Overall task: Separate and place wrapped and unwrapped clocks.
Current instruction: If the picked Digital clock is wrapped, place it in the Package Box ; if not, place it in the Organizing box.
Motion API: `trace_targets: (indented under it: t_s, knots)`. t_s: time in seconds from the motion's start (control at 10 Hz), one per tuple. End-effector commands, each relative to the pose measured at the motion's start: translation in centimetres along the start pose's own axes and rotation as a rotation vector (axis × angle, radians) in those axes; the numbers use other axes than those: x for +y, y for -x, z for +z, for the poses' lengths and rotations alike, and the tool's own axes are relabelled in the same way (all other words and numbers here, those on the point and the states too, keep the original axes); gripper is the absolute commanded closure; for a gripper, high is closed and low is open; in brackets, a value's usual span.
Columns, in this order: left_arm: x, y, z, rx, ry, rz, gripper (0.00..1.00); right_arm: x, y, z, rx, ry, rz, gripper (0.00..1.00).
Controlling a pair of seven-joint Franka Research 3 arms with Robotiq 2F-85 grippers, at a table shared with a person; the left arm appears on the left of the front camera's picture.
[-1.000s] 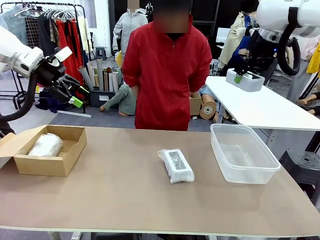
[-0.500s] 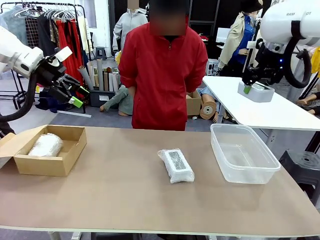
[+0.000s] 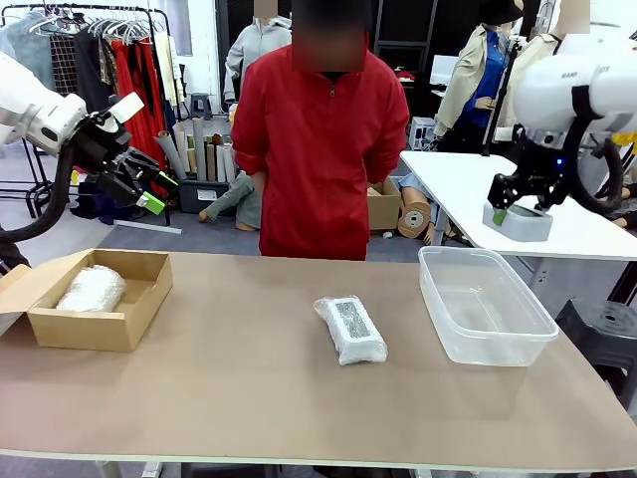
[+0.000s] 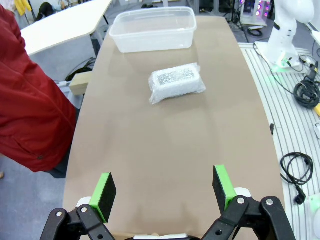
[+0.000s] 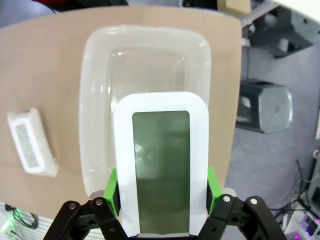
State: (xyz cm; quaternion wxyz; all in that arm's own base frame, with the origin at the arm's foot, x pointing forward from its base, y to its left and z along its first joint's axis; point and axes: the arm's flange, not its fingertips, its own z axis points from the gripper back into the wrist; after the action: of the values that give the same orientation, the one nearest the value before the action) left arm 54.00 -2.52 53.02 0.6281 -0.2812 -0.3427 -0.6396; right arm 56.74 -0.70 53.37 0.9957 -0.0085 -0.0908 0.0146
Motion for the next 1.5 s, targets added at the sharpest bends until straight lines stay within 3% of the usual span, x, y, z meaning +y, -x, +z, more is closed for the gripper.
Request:
trace_targets:
  t_s: [0.0, 0.5, 0.7, 0.8, 1.2, 1.4]
  knots:
    - [-0.1, -0.1, 0.2, -0.001, -0.007, 0.0, 0.0, -0.1, 0.6, -2.5, -0.137, 0.054, -0.106, 1.0]
    - [-0.1, -0.1, 0.2, -0.001, -0.007, 0.0, 0.0, 1.5, 0.6, -7.6, -0.144, -0.004, -0.161, 1.0]
    - [-0.1, -0.1, 0.2, -0.001, -0.007, 0.0, 0.0, 1.9, 1.4, -8.2, -0.072, -0.038, -0.136, 1.0]
    - [-0.1, -0.1, 0.2, -0.001, -0.007, 0.0, 0.0, 1.1, 0.5, -8.4, -0.105, -0.013, -0.12, 1.0]
    - [-0.1, -0.1, 0.2, -0.001, -0.007, 0.0, 0.0, 1.1, 0.8, -8.7, -0.088, -0.014, -0.121, 1.0]
    - [-0.1, -0.1, 0.2, -0.001, -0.007, 0.0, 0.0, 2.7, 0.4, -11.8, -0.076, 0.045, -0.142, 1.0]
